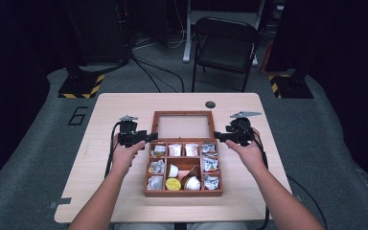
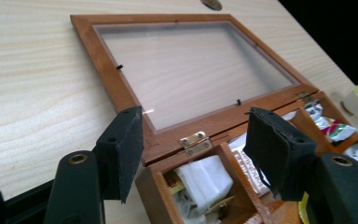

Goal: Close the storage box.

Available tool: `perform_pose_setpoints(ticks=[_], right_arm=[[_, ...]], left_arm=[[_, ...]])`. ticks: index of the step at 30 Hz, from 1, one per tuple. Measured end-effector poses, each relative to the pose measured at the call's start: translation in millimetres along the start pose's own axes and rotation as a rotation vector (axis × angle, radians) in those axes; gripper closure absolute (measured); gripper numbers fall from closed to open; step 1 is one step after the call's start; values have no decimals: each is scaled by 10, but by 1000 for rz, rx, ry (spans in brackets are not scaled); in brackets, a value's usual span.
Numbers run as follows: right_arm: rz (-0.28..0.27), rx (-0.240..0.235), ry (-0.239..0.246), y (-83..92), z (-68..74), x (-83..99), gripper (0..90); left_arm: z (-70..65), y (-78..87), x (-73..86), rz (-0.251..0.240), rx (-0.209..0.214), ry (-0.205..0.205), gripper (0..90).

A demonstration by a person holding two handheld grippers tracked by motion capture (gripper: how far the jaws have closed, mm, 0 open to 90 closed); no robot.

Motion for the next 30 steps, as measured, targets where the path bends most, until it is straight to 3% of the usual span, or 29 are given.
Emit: perform_pose_setpoints(ticks=[14,17,21,30], right_arm=[[16,-5,-51,-272,-106,-13,350],[21,-7,-53,-285,-133,-28,349],[16,-7,-59,-272,-142,-106,347],[4,12,-59,-409,-224,-138,346]], left_arm=[[144,-191,-1,19,12,63,366],[138,-177,-76,33,0,36,371],[144,-192,-155,34,7,58,365],[154,-326,-188,40,-11,51,360]])
Point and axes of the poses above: each handheld gripper's, and its own axes: y roughly backward along the jaws, x roughly out of its underside, z roughly to its left, the point moved 3 cm from there along -y, roughly forward along the jaws, and after that the axes turned 1 degree about -z, right-handed, at the moved point
